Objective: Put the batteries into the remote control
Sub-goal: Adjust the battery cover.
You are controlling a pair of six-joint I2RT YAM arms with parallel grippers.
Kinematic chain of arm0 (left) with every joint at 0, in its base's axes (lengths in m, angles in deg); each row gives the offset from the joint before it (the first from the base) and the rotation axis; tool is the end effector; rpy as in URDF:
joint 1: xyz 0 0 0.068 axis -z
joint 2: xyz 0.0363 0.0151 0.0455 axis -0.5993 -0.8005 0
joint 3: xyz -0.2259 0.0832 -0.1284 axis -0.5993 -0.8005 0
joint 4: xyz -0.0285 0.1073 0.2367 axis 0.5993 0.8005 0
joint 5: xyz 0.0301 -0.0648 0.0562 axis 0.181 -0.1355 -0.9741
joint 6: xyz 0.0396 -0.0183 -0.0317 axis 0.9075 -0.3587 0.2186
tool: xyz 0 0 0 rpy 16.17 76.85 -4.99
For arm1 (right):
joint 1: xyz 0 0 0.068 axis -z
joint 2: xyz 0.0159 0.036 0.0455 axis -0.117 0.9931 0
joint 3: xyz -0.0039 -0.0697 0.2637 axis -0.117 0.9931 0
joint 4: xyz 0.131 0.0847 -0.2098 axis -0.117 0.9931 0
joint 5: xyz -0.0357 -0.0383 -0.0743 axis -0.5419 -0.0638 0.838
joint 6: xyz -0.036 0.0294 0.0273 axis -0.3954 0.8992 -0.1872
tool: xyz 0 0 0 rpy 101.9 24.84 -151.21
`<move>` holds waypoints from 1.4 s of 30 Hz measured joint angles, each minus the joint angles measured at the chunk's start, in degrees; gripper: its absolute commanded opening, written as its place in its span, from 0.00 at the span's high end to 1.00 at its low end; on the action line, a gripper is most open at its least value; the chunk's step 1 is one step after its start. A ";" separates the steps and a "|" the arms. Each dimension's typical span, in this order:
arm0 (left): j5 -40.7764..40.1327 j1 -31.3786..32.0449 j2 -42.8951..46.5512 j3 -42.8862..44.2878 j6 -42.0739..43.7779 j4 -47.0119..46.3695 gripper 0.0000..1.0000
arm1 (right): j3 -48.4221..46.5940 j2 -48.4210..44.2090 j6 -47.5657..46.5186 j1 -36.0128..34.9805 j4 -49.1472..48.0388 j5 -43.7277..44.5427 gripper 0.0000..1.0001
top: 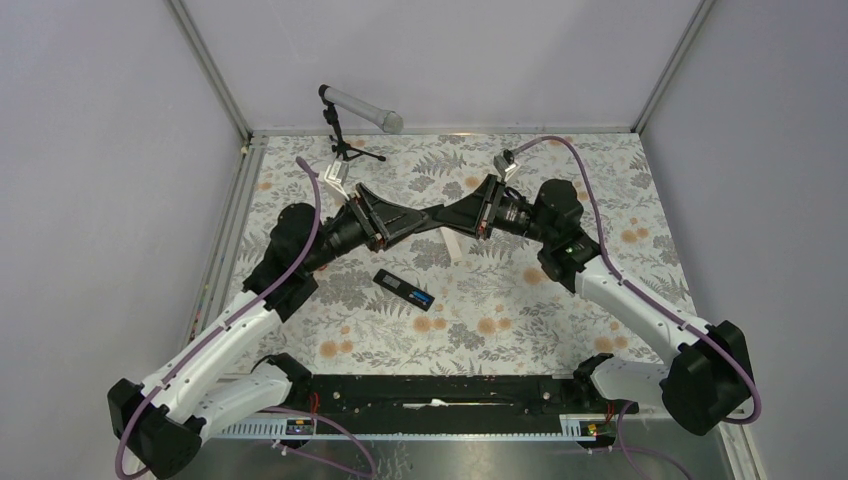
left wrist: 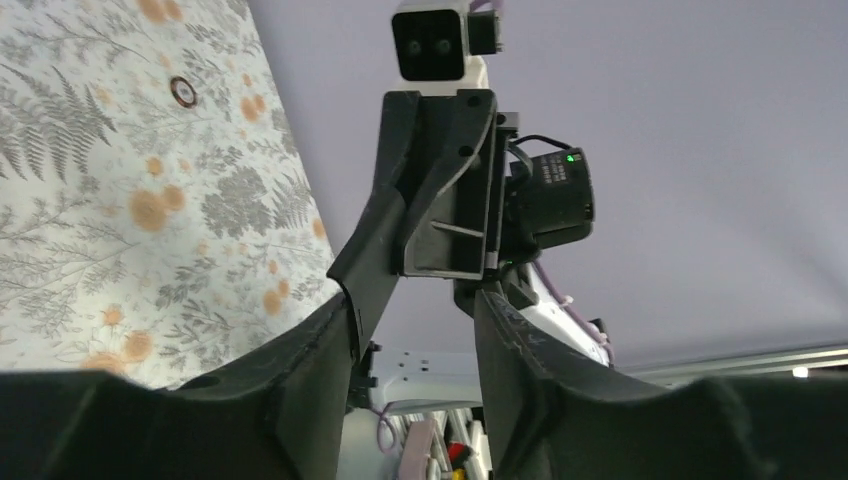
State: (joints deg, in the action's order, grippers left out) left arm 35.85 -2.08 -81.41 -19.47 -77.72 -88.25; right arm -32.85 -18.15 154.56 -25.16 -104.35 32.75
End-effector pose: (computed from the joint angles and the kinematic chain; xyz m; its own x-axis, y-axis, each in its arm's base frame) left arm 0.1692 -0.1328 0.3641 -0.7772 -0.5327 -0.3349 0.2806 0.1830 -0.9422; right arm 0.2254 0.1656 0.3521 -0.8351 0.3661 -0.4105 -0.4243 0.0463 0.9043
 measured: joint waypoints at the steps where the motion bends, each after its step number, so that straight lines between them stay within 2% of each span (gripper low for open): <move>1: 0.81 -0.07 -0.15 -0.02 -1.07 -1.01 0.63 | 0.52 0.00 0.68 0.00 -0.31 0.02 1.00; 9: 2.69 -0.52 0.15 -2.82 -5.18 -3.93 1.00 | 1.90 -0.44 4.92 0.02 -3.80 -0.02 1.00; 10: 2.73 -0.55 0.15 -3.04 -5.44 -4.28 1.00 | 1.95 -0.44 5.29 0.02 -4.17 -0.13 0.99; 11: 2.91 -0.59 0.15 -3.15 -5.68 -4.92 1.00 | 1.99 -0.44 5.62 0.02 -4.26 -0.22 0.89; 14: 3.63 -1.18 0.15 -3.23 -5.73 -5.66 1.00 | 2.05 -0.42 5.77 0.09 -4.63 -0.79 0.30; 15: 4.42 -1.64 0.15 -3.23 -5.51 -5.73 1.00 | 1.99 -0.42 4.81 0.20 -4.00 -1.22 0.16; 17: 6.73 -3.56 0.15 -3.23 -4.61 -5.40 1.00 | 1.29 -0.44 0.74 0.46 0.02 -1.97 0.05; 21: 14.25 -10.58 -0.85 -2.12 0.37 -0.66 1.00 | -3.72 -0.46 -12.87 1.44 12.59 -1.92 0.04; 24: 20.37 -13.40 -3.26 1.49 7.43 8.35 1.00 | -9.09 -0.59 -27.36 1.14 20.96 -1.66 0.05; 26: 24.17 -13.64 -5.49 4.96 12.55 15.13 1.00 | -12.83 -0.59 -38.05 -1.09 27.52 0.48 0.05; 29: 28.68 -13.64 -7.91 8.59 18.73 22.36 1.00 | -16.70 -0.48 -52.61 -8.87 34.91 5.29 0.08; 32: 32.52 -13.64 -8.35 9.42 23.39 26.58 1.00 | -17.03 -0.50 -64.54 -15.56 39.71 9.09 0.10; 34: 34.49 -13.64 -8.37 9.42 25.73 28.98 1.00 | -16.17 -0.72 -70.36 -17.22 41.18 11.10 0.12; 42: 40.48 -13.64 -8.59 9.31 30.77 32.52 1.00 | -11.19 -2.80 -84.98 -23.78 42.23 16.02 0.25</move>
State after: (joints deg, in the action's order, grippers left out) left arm 76.33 -15.72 -89.99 -10.16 -46.95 -55.73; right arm -44.04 -20.95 69.58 -48.94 -62.12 48.77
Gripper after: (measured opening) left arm 0.021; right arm 0.798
